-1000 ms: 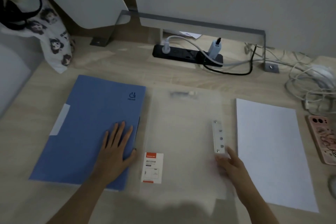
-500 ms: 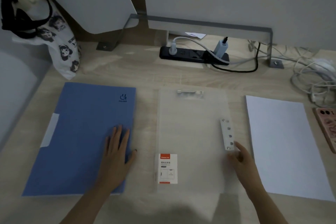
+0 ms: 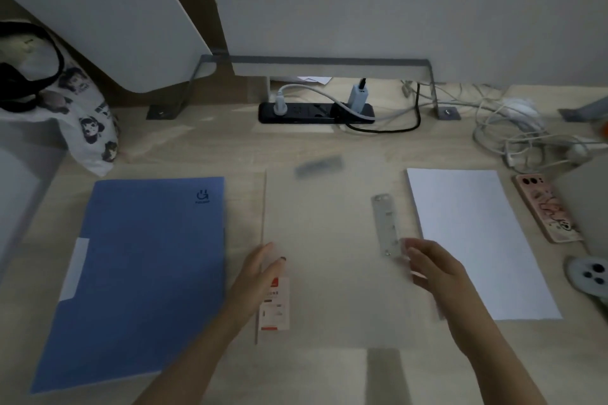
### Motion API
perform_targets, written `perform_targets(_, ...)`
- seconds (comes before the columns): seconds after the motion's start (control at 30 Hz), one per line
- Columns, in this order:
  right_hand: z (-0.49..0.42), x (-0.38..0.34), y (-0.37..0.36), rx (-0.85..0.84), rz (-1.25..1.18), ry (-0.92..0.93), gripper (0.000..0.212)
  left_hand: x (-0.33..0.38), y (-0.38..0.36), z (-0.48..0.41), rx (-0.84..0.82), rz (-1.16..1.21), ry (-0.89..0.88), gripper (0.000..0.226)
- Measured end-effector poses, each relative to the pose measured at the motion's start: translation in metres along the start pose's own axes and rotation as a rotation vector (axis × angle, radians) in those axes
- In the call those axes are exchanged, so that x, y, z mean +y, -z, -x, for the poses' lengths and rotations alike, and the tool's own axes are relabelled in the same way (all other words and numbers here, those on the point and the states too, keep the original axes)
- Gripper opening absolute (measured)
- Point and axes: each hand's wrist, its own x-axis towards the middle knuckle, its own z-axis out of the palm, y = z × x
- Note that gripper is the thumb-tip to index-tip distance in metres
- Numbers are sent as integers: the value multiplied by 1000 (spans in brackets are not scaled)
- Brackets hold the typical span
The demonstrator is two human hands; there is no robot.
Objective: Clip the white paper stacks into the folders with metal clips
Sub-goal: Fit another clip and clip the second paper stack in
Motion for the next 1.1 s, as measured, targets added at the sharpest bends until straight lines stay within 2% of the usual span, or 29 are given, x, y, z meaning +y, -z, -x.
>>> perform_targets(0.07, 1, -6, -4, 16, 34, 39, 15, 5, 2, 1, -40, -39, 1, 54)
perform_targets(0.17, -13, 6, -11, 61, -66, -27, 14, 9, -2, 3, -55, -49, 1, 58)
perform_targets(0.27, -30, 29, -20, 82, -86, -105, 30, 12, -9, 5, -51, -84, -1, 58)
perform_targets(0.33, -41, 47, -27, 77, 46, -163, 46, 8, -13, 4, -52, -153, -8, 60)
perform_targets(0.4, -46, 61, -32, 98, 223, -173, 53, 2, -14, 3, -68, -230, -18, 63)
perform_targets(0.47, -45, 69, -35, 160, 327, -87, 50, -2, -12, 2, -80, -269, -6, 65)
perform_targets(0.57, -35, 64, -31, 244, 208, 3, 31, -2, -9, 1, -82, -257, -1, 64)
perform_targets(0.67, -19, 44, -21, 132, -151, -30, 14, 5, -6, 4, -96, -223, 17, 66)
perform_targets(0.8, 0, 13, -13, -65, -359, -19, 29, 31, -5, 19, -123, -163, 66, 76)
perform_targets(0.97, 22, -26, -43, -275, -243, 97, 28, 95, -14, 44, -238, -93, 13, 90)
perform_targets(1.03, 28, -40, -57, -348, -211, 123, 30, 115, -13, 49, -248, -77, -48, 99)
perform_targets(1.1, 35, -53, -68, -402, -160, 138, 28, 127, -6, 51, -233, -46, -91, 99)
